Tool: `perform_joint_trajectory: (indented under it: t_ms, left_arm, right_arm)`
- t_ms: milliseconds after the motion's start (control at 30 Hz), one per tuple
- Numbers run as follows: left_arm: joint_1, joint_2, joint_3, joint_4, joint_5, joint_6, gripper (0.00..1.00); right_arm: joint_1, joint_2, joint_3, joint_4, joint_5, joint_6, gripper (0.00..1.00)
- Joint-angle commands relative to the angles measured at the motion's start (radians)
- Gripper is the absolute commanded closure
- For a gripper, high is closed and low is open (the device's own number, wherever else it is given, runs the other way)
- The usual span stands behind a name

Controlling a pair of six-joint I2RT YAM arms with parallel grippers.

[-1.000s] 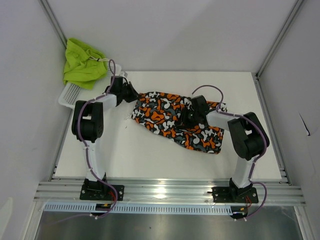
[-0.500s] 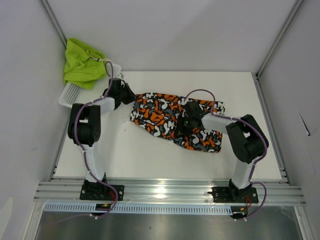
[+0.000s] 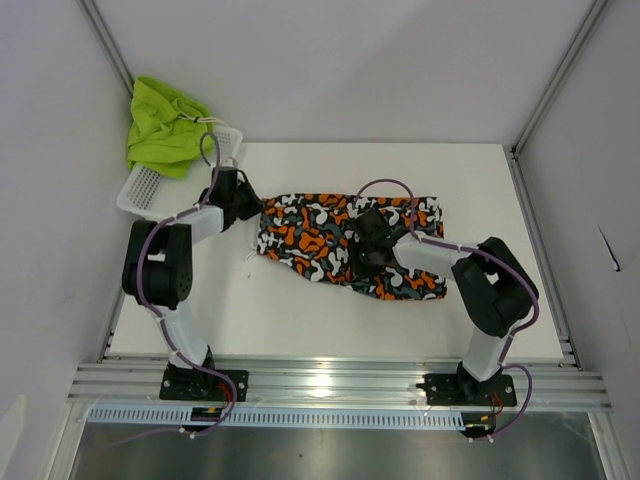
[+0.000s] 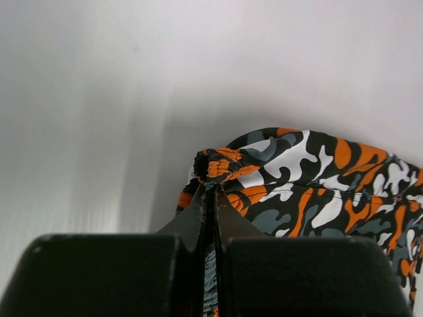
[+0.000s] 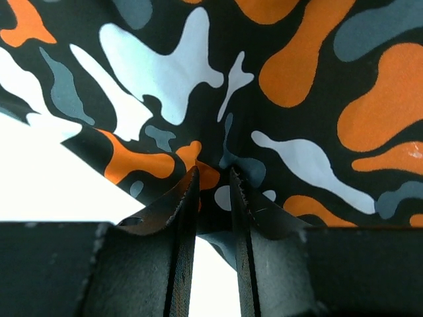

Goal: Fold and stack the shorts
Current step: Fold the shorts

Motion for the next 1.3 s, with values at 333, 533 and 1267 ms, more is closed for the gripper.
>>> perform_joint_trajectory:
  t_ms: [333,533,1267]
  left_arm:
    - [-0.005,-0.322,-0.315,-0.017,-0.123,-0.066,0.89]
    - [-0.014,-0.379,-0.319,-0.106,-0.088,-0.052,0.23]
    - [0.102,-0.768,-0.527,-0.319,-0.077,-0.168,0.14]
  right_arm:
    - [0.083,-0.146,-0.087,-0.321,0.131,-0.067,0.69]
    - [0.069,-0.227,-0.043,-0.329,0.163,-0.064,0.57]
    - [0.395,0.024,0.323,-0.004,0.254,-0.277,0.22]
